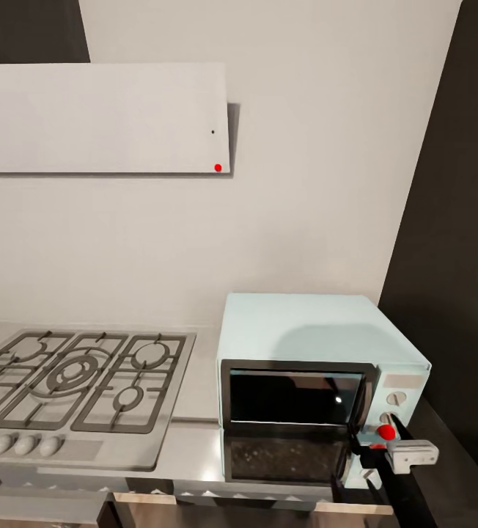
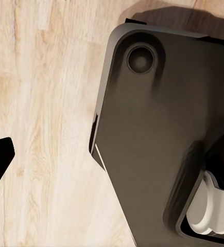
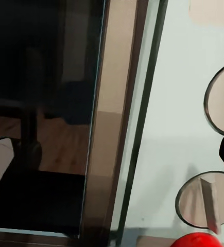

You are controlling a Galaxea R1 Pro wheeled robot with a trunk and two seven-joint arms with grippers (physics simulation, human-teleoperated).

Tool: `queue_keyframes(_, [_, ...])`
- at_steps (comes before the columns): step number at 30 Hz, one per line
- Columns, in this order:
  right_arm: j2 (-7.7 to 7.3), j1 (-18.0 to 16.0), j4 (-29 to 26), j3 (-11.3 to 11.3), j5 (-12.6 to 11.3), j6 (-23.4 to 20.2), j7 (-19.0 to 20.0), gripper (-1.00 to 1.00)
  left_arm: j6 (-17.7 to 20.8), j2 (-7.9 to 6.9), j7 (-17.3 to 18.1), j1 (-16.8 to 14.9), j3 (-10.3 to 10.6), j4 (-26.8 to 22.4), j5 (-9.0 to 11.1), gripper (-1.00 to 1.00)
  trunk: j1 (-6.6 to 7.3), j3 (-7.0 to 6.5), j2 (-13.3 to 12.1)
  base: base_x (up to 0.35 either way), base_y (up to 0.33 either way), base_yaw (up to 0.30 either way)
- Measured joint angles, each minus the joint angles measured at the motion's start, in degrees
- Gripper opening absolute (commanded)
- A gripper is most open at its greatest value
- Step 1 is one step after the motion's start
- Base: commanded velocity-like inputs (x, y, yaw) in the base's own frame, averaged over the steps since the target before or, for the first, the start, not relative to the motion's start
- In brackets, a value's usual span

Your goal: In the kitchen, take the popcorn bag from the countertop, put it into the microwave, and heat it until the popcorn is cooked so the cooked popcorn ends up inside the bag.

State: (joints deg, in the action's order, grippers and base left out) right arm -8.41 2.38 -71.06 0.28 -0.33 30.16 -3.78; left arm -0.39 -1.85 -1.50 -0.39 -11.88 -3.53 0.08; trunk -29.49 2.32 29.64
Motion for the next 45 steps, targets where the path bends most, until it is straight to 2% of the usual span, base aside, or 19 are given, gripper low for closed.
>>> queue_keyframes(5, [0.02, 0.0, 0.0, 1.0, 0.0, 0.0, 0.2, 1.0, 0.0, 0.0, 0.0, 0.0, 0.0, 0.0, 0.0, 1.0, 0.0, 0.0, 0.0, 0.0, 0.0, 0.0])
queue_keyframes(22, [0.02, 0.0, 0.0, 1.1, 0.0, 0.0, 0.2, 1.0, 0.0, 0.0, 0.0, 0.0, 0.0, 0.0, 0.0, 1.0, 0.0, 0.0, 0.0, 0.047, 0.0, 0.0])
queue_keyframes(23, [0.02, 0.0, 0.0, 1.1, 0.0, 0.0, 0.2, -1.0, 0.0, 0.0, 0.0, 0.0, 0.0, 0.0, 0.0, 1.0, 0.0, 0.0, 0.0, 0.0, 0.0, 0.0])
queue_keyframes(33, [0.0, 0.0, 0.0, 0.1, -1.0, 0.1, -0.4, -1.0, 0.0, 0.0, 0.0, 0.0, 0.0, 0.0, 0.0, 1.0, 0.0, 0.01, 0.0, 0.0, 0.0, 0.0])
queue_keyframes(45, [0.0, 0.0, 0.0, 0.6, -0.9, 0.0, -0.4, -1.0, 0.0, 0.35, -0.1, 0.0, -0.1, 0.0, 0.0, 1.0, -0.01, -0.01, 0.0, -0.098, 0.0, 0.0])
